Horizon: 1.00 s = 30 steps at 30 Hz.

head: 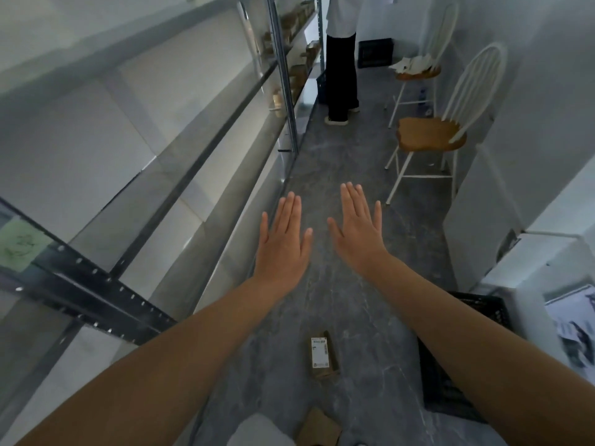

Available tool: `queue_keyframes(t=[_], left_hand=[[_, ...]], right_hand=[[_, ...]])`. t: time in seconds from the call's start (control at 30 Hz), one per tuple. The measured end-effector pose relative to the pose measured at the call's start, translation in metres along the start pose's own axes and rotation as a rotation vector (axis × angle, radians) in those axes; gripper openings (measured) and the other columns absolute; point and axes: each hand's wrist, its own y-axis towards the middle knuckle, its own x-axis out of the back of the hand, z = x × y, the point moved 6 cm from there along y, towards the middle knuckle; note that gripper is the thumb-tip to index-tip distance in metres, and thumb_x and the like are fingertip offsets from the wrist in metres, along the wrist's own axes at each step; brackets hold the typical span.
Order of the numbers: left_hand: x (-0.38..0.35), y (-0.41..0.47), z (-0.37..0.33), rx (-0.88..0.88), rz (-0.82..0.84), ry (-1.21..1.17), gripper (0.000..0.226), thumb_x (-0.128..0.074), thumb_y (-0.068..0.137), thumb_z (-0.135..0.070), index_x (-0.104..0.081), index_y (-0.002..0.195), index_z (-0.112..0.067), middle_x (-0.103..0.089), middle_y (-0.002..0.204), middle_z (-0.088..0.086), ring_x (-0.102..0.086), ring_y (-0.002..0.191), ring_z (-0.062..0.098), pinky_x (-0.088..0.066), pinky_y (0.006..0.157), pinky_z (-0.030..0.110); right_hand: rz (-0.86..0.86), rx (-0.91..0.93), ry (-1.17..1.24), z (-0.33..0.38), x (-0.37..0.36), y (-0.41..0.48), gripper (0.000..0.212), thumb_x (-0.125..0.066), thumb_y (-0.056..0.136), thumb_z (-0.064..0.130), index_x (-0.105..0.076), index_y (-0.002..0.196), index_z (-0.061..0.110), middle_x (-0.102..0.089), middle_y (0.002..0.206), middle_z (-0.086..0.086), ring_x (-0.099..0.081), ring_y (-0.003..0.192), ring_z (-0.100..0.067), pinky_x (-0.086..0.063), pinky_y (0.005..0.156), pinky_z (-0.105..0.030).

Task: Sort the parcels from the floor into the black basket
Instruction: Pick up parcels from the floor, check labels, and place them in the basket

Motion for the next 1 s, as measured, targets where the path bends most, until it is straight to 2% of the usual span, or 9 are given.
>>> queue_keyframes(t=[0.3, 0.5, 0.63, 0.7, 0.77, 0.8, 0.93, 1.0], left_hand=[[-0.059, 0.010, 0.024, 0.059, 0.149, -0.032, 0.060, -0.022, 0.106, -0.036, 0.001, 0.158, -0.015, 0.007, 0.165, -0.002, 0.012, 0.150, 0.008, 0.007, 0.123, 0.042], [-0.154, -0.010, 0.084, 0.191, 0.340, -0.081, 0.061, -0.028, 0.106, -0.036, -0.002, 0.157, -0.015, 0.003, 0.165, -0.002, 0.010, 0.149, 0.006, 0.008, 0.123, 0.040], [-0.251, -0.052, 0.149, 0.429, 0.575, -0.142, 0.059, -0.027, 0.106, -0.033, -0.006, 0.158, -0.014, -0.003, 0.166, 0.000, -0.001, 0.152, 0.013, 0.001, 0.123, 0.038], [-0.305, -0.072, 0.186, 0.641, 0.658, -0.270, 0.052, -0.029, 0.106, -0.028, -0.021, 0.155, -0.011, -0.018, 0.163, 0.007, -0.018, 0.149, 0.021, -0.013, 0.121, 0.036], [-0.358, -0.090, 0.219, 0.842, 0.688, -0.407, 0.040, -0.032, 0.105, -0.020, -0.042, 0.141, -0.008, -0.040, 0.149, 0.017, -0.040, 0.134, 0.028, -0.029, 0.106, 0.032], [-0.386, -0.098, 0.234, 0.920, 0.714, -0.444, 0.037, -0.032, 0.104, -0.018, -0.046, 0.136, -0.006, -0.046, 0.143, 0.019, -0.045, 0.127, 0.029, -0.032, 0.099, 0.031], [-0.510, -0.136, 0.290, 1.074, 0.841, -0.462, 0.037, -0.031, 0.105, -0.017, -0.053, 0.129, 0.001, -0.049, 0.140, 0.021, -0.047, 0.126, 0.032, -0.034, 0.100, 0.032], [-0.571, -0.158, 0.309, 1.094, 0.890, -0.490, 0.036, -0.034, 0.105, -0.014, -0.054, 0.130, 0.003, -0.050, 0.140, 0.021, -0.047, 0.128, 0.032, -0.035, 0.092, 0.029]], right_hand=[[0.127, -0.080, 0.041, -0.037, -0.060, 0.009, 0.065, -0.030, 0.104, 0.033, 0.002, 0.158, 0.013, 0.006, 0.165, 0.002, 0.013, 0.150, -0.010, 0.014, 0.120, -0.045], [0.248, -0.263, 0.046, -0.083, -0.150, 0.007, 0.065, -0.031, 0.104, 0.033, 0.000, 0.158, 0.014, 0.003, 0.166, 0.002, 0.012, 0.150, -0.010, 0.011, 0.121, -0.046], [0.389, -0.407, 0.076, -0.124, -0.248, -0.010, 0.068, -0.038, 0.102, 0.033, -0.003, 0.158, 0.014, 0.000, 0.165, 0.001, 0.009, 0.151, -0.011, 0.011, 0.120, -0.043], [0.447, -0.461, 0.088, -0.148, -0.306, -0.020, 0.070, -0.042, 0.101, 0.033, -0.005, 0.157, 0.015, -0.003, 0.165, 0.001, 0.006, 0.151, -0.012, 0.009, 0.120, -0.044], [0.503, -0.516, 0.092, -0.175, -0.366, -0.034, 0.070, -0.045, 0.101, 0.033, -0.007, 0.157, 0.015, -0.005, 0.165, -0.001, 0.004, 0.152, -0.013, 0.006, 0.121, -0.044], [0.524, -0.545, 0.095, -0.190, -0.398, -0.041, 0.070, -0.046, 0.101, 0.032, -0.008, 0.157, 0.015, -0.006, 0.165, -0.002, 0.003, 0.152, -0.014, 0.005, 0.122, -0.044], [0.566, -0.757, 0.133, -0.248, -0.526, -0.081, 0.066, -0.047, 0.101, 0.030, -0.015, 0.156, 0.011, -0.013, 0.164, -0.007, -0.007, 0.152, -0.022, -0.007, 0.122, -0.047], [0.538, -0.888, 0.230, -0.270, -0.590, -0.107, 0.066, -0.048, 0.099, 0.029, -0.019, 0.155, 0.010, -0.019, 0.162, -0.010, -0.019, 0.149, -0.027, -0.015, 0.120, -0.048]])
